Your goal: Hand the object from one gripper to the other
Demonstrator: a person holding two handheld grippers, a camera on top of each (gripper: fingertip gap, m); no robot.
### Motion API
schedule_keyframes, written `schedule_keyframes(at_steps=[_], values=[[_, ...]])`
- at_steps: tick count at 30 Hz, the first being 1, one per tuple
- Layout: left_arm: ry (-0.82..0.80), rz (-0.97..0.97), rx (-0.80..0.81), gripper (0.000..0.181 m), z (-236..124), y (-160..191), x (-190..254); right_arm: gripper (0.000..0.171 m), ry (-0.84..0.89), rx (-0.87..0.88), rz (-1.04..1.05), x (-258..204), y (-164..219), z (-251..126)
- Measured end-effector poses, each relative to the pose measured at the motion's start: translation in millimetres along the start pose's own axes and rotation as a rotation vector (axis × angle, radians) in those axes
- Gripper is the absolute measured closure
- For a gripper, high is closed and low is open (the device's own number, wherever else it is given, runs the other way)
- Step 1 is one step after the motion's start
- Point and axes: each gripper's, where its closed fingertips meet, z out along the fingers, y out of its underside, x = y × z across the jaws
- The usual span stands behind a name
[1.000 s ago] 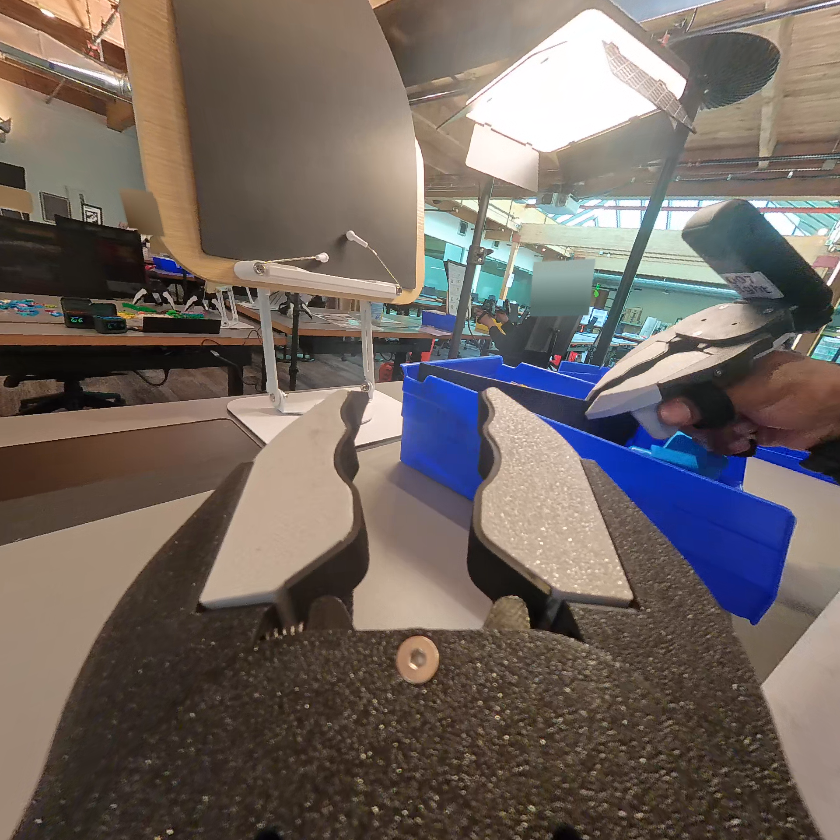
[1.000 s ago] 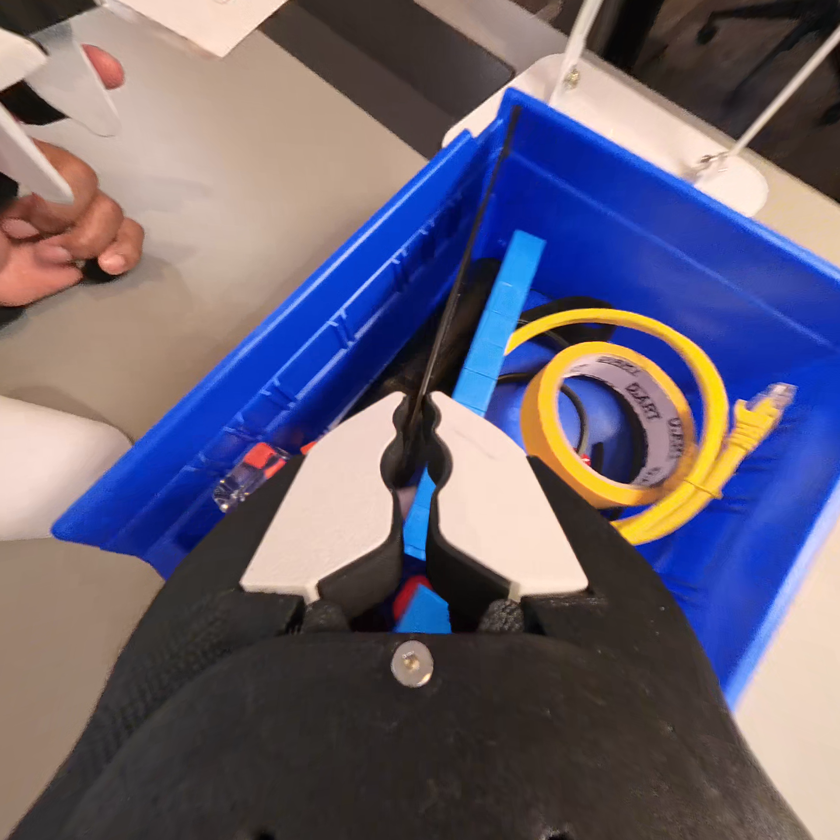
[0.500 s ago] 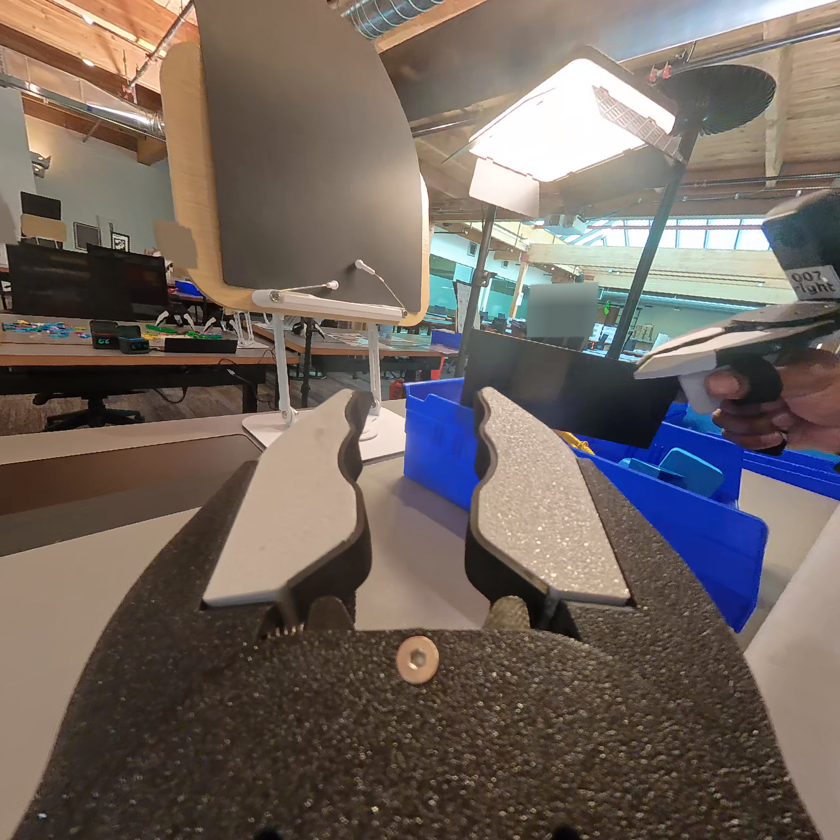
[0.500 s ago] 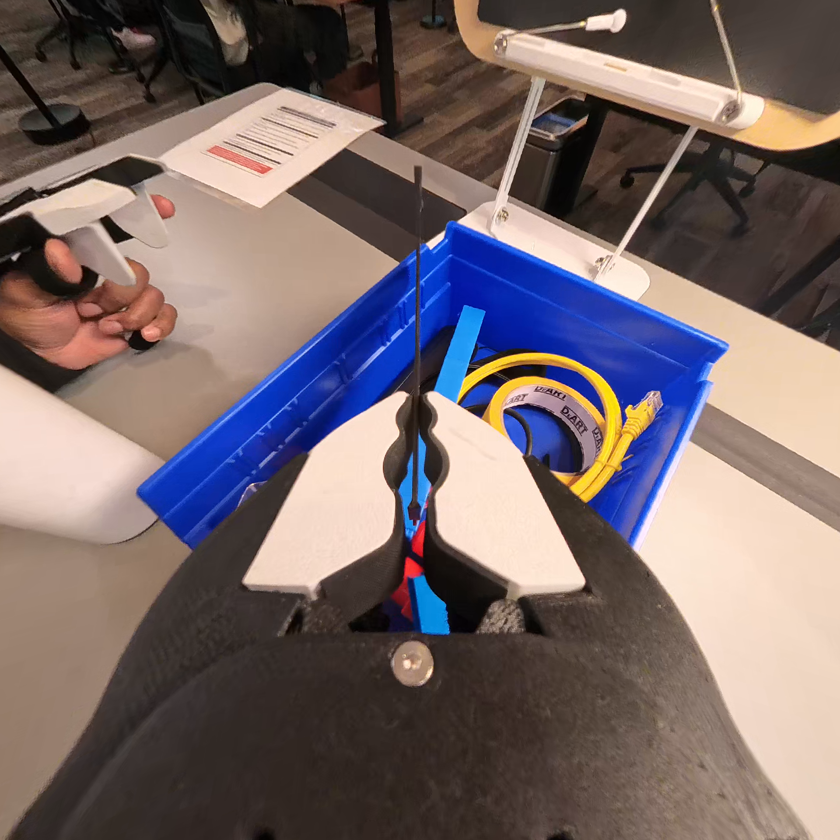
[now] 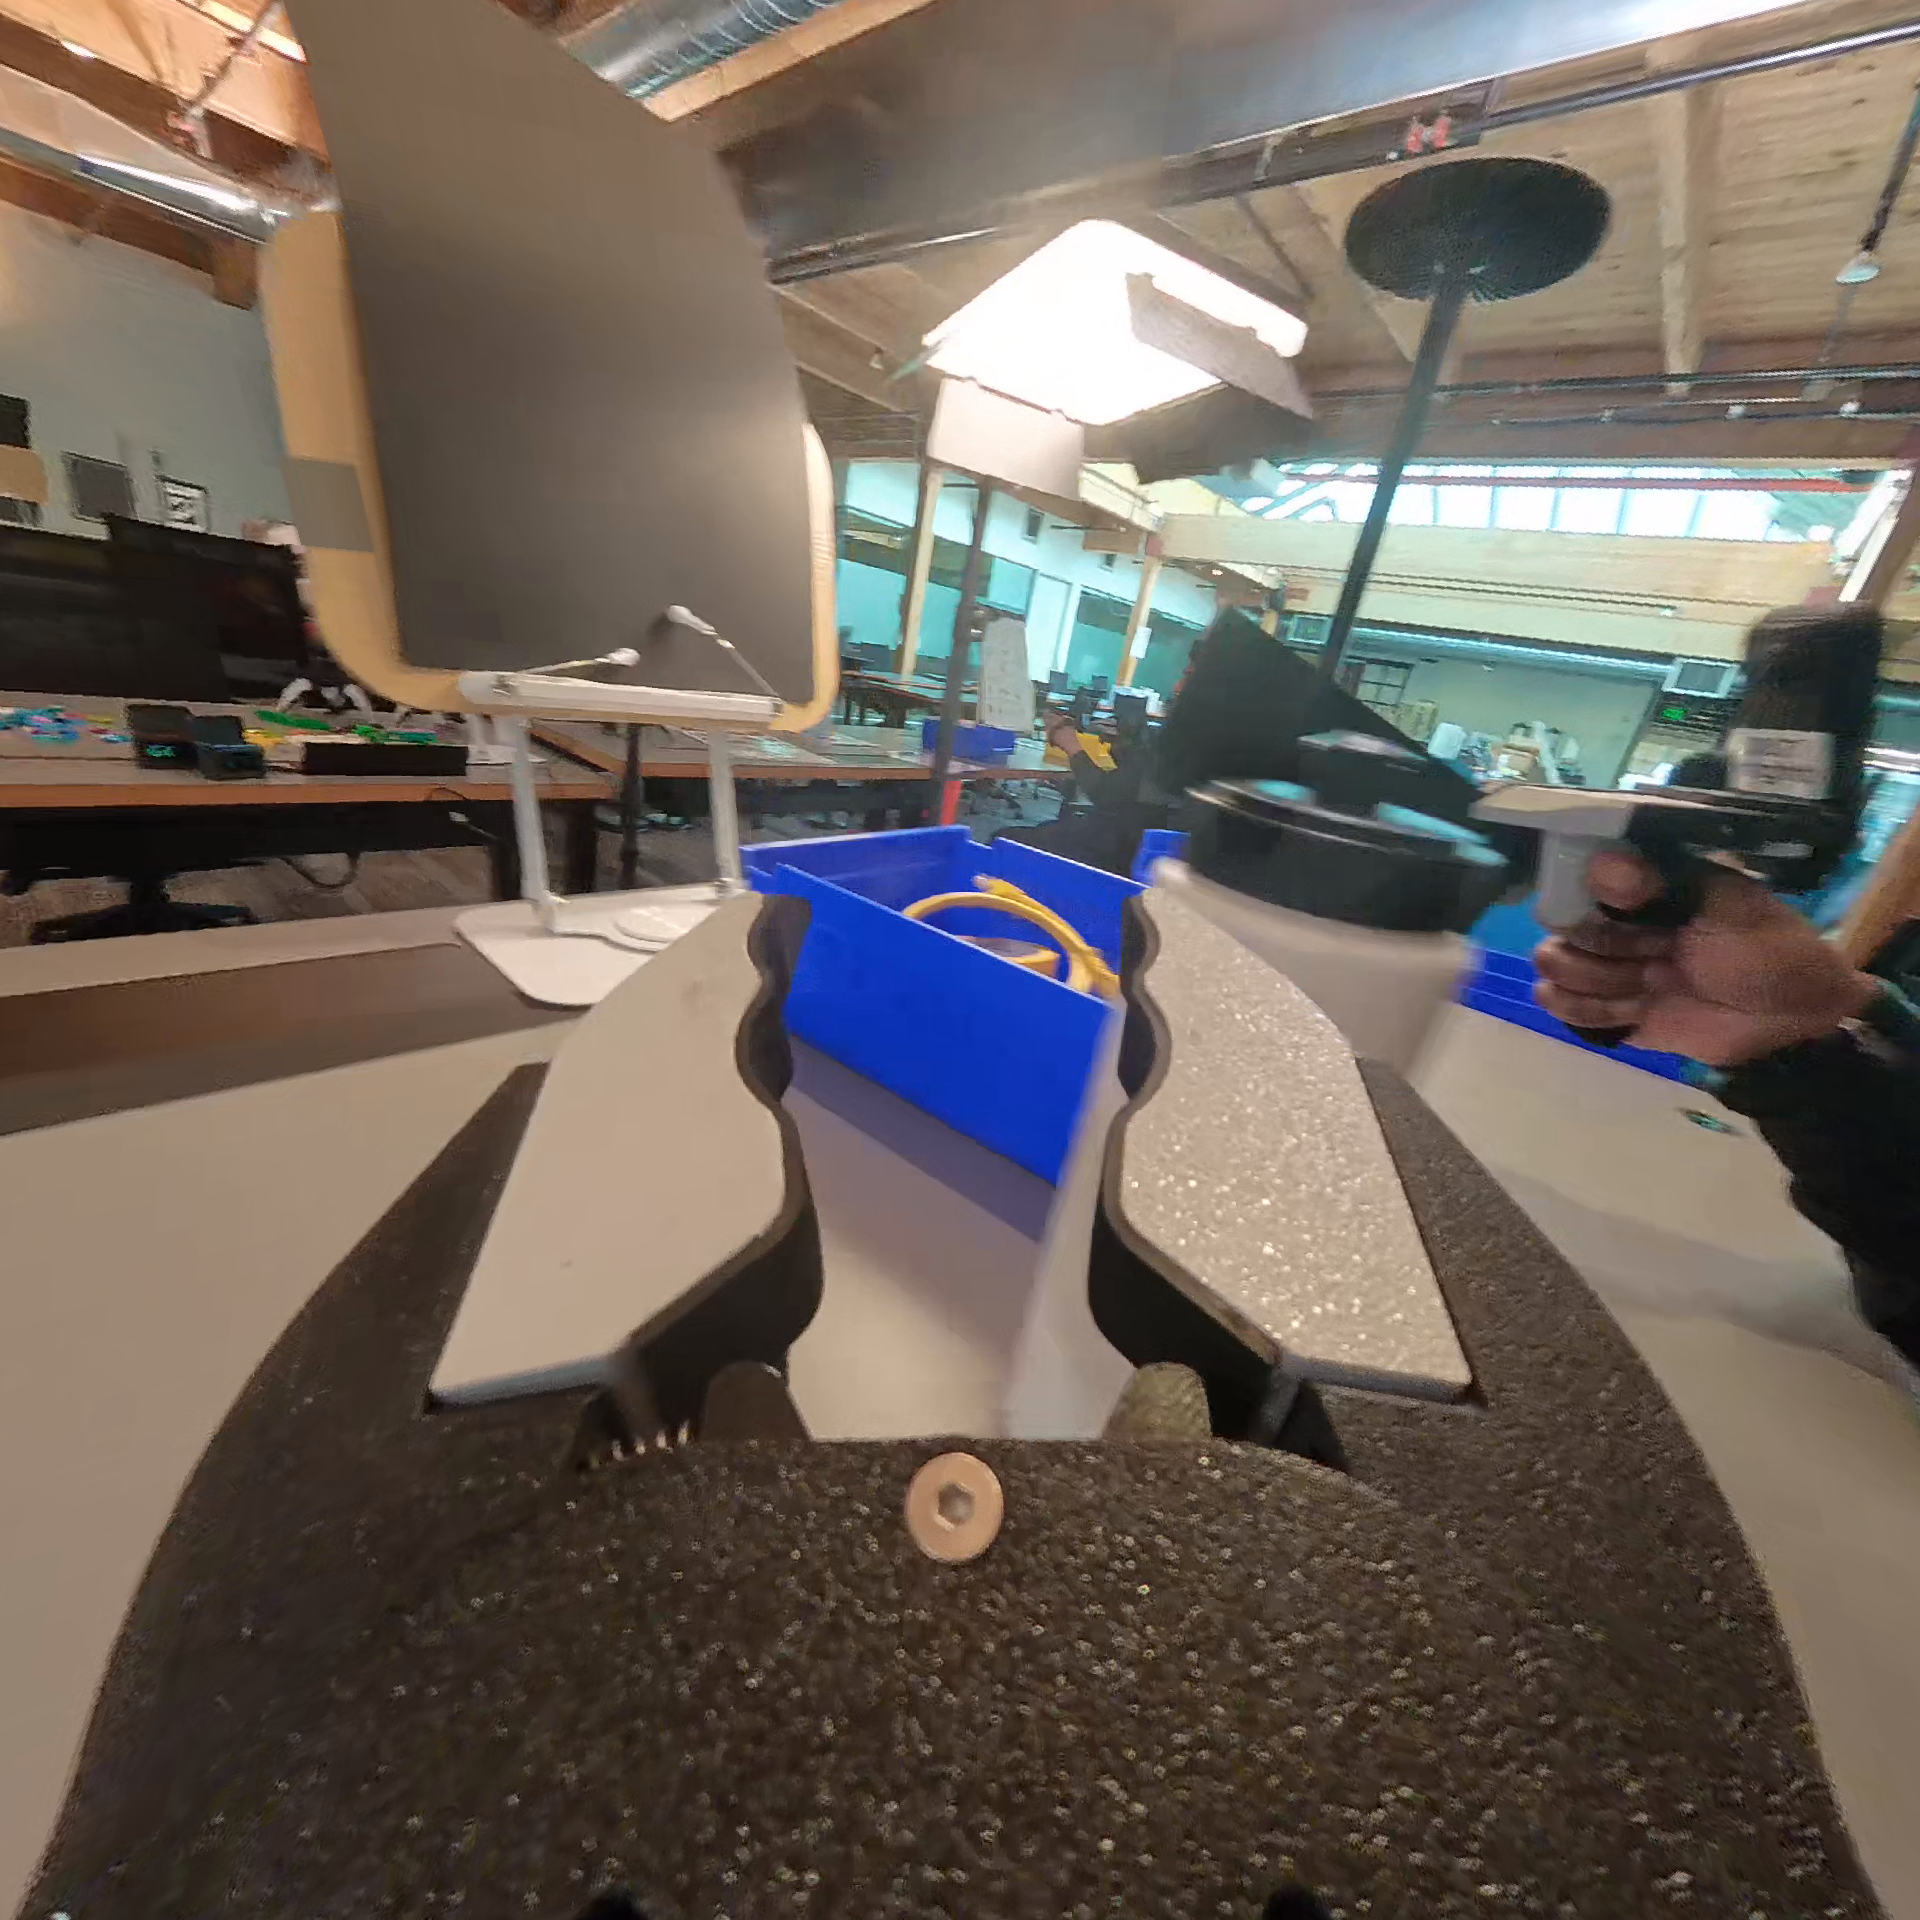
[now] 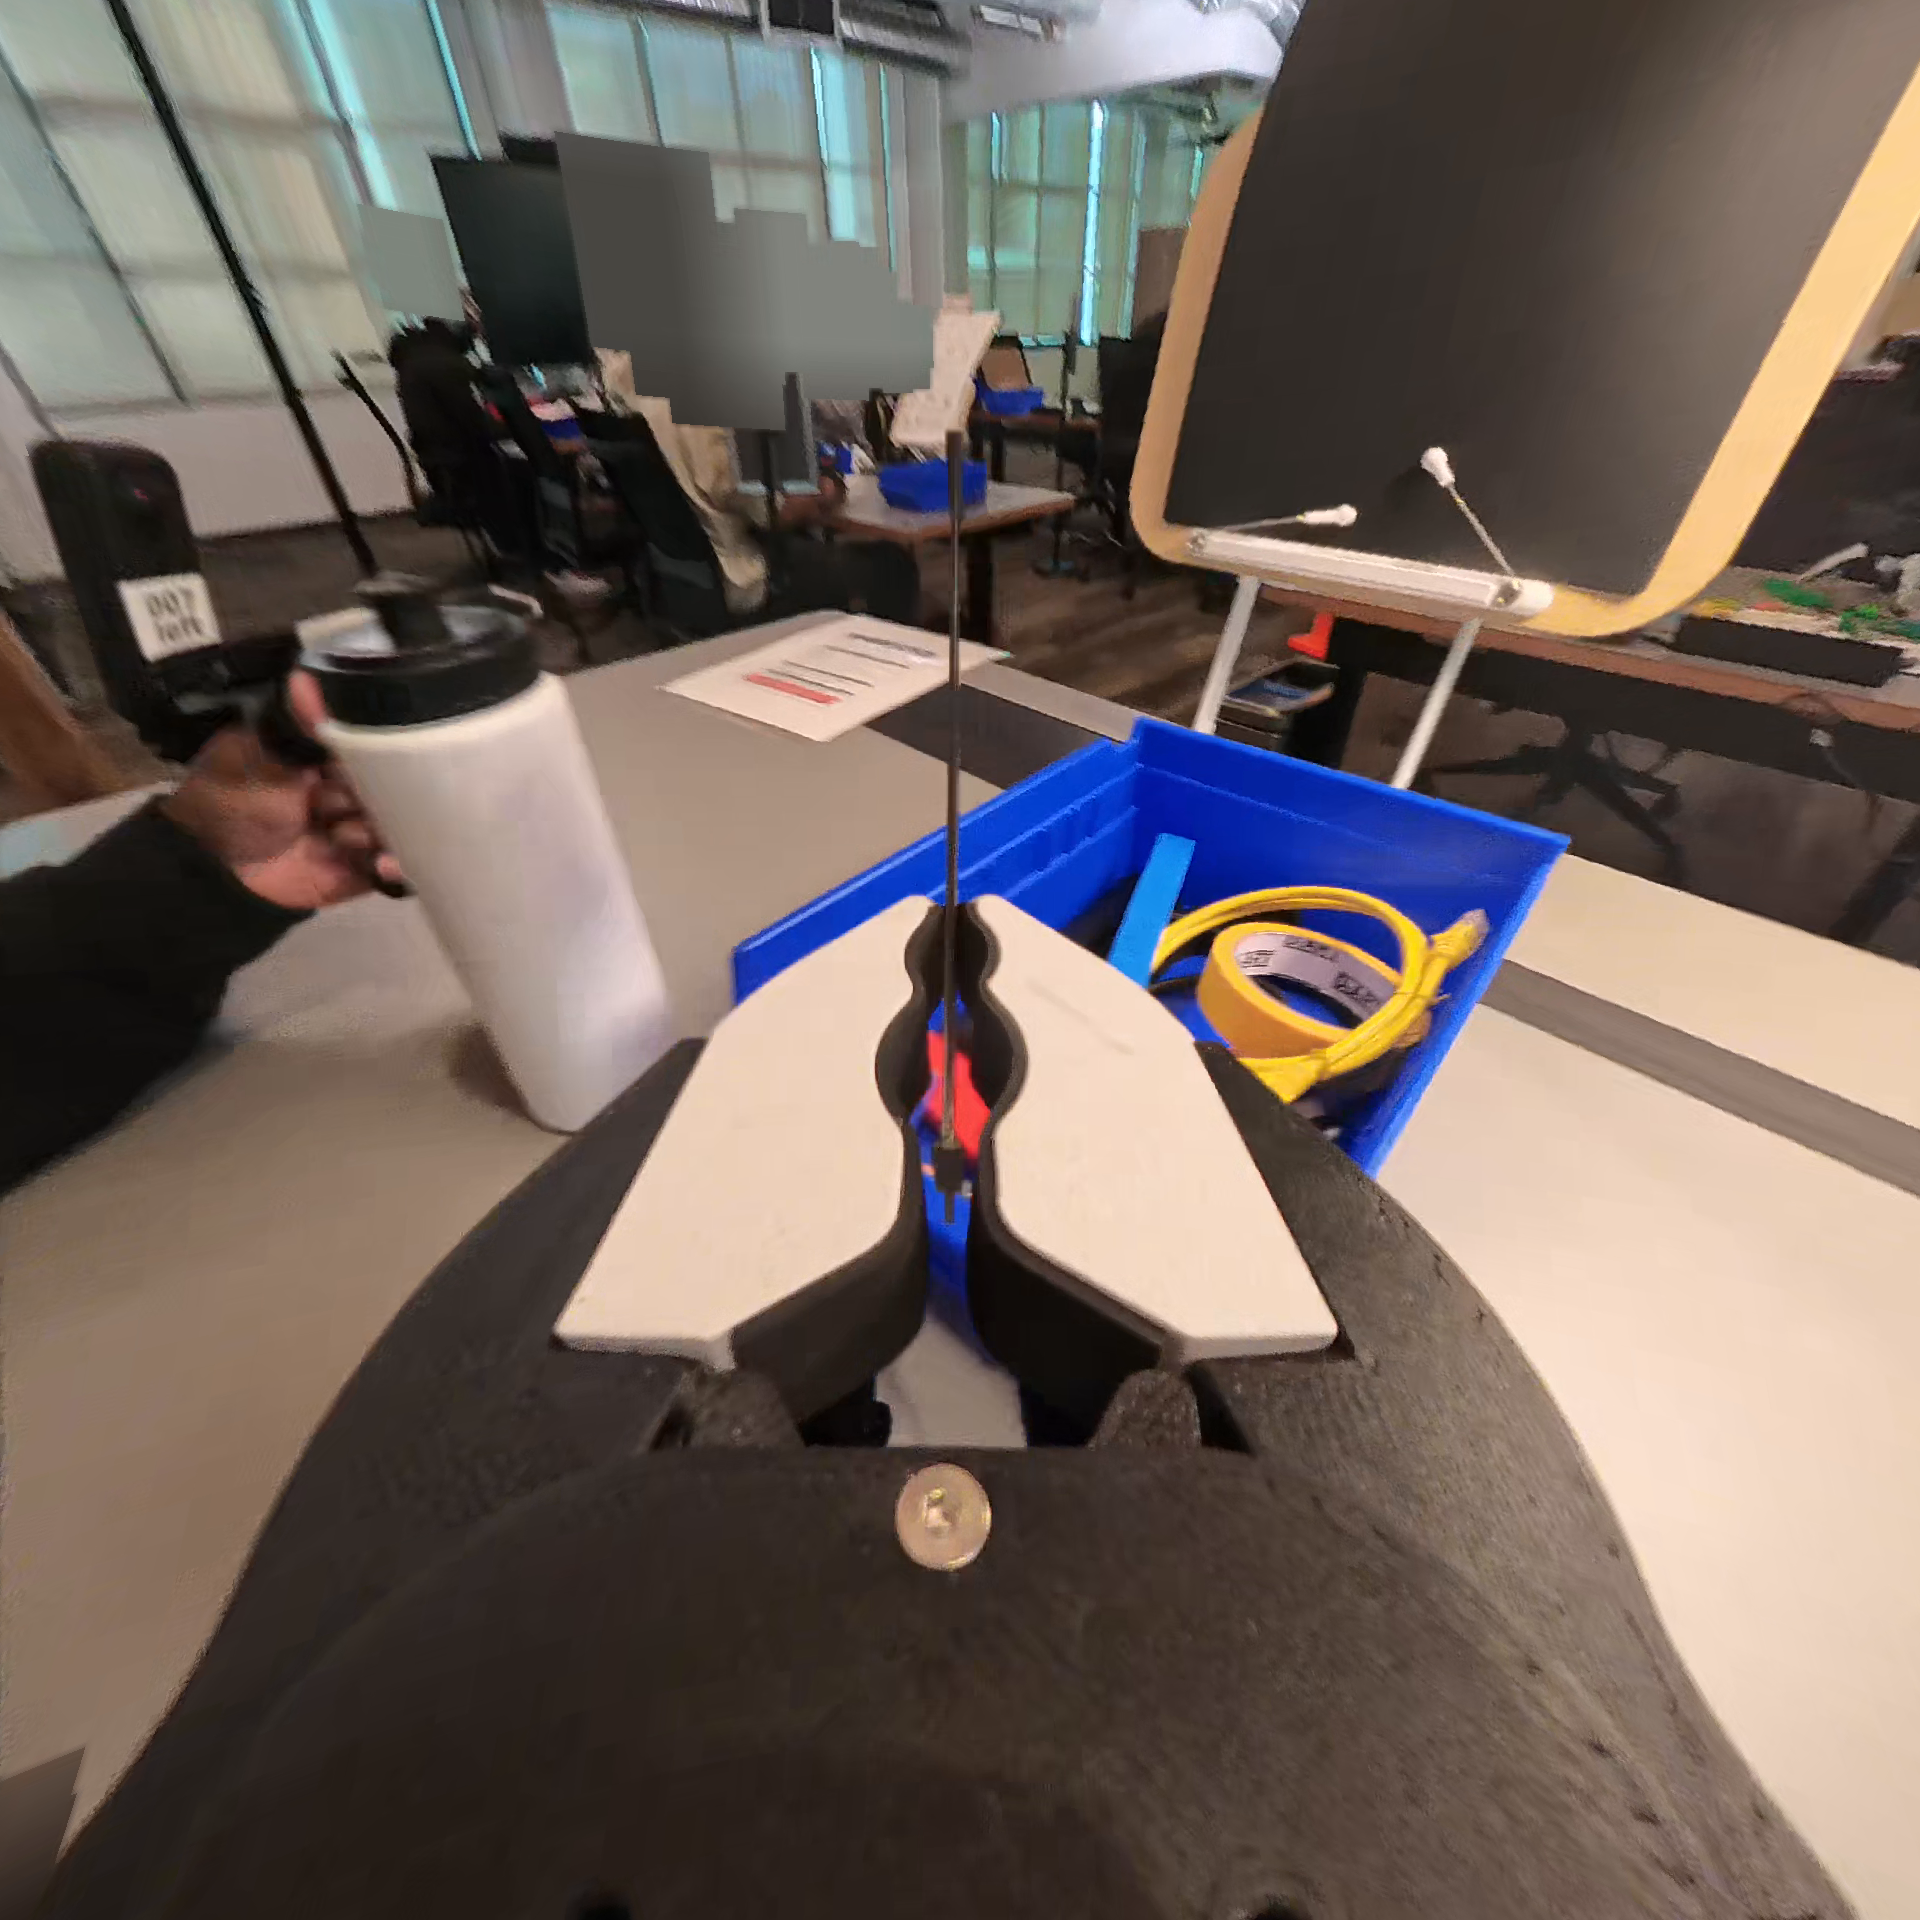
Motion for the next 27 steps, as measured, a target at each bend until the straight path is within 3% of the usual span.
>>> schedule_keyframes(at_steps=[4, 9, 15, 20, 23, 24, 26, 27], values=[[0.188, -0.036, -0.049, 0.118, -34.4, 23.1, 96.5, 0.169, -0.172, 0.079, 0.161, -36.2, 9.2, -34.3], [0.428, -0.198, -0.132, 0.101, -29.2, 61.5, 190.2, 0.169, -0.310, 0.135, 0.271, -76.6, 27.8, -48.0], [0.326, -0.427, -0.067, 0.081, 2.8, 83.1, 207.4, 0.169, -0.445, 0.238, 0.355, -120.7, 29.4, -55.7], [0.366, -0.430, -0.011, 0.079, 13.0, 79.6, 235.9, 0.170, -0.552, 0.259, 0.451, -155.2, 39.7, -62.8], [0.405, -0.372, 0.026, 0.106, 14.1, 71.9, 256.3, 0.170, -0.568, 0.198, 0.448, -172.0, 52.1, -56.2], [0.391, -0.357, 0.040, 0.122, 14.6, 70.5, 257.8, 0.170, -0.557, 0.181, 0.441, -175.0, 56.0, -53.0], [0.342, -0.301, 0.069, 0.174, 13.6, 67.7, 253.2, 0.168, -0.528, 0.170, 0.443, -176.4, 59.1, -49.0], [0.330, -0.256, 0.076, 0.175, 12.5, 66.7, 252.3, 0.165, -0.494, 0.161, 0.444, -173.9, 60.5, -47.0]])
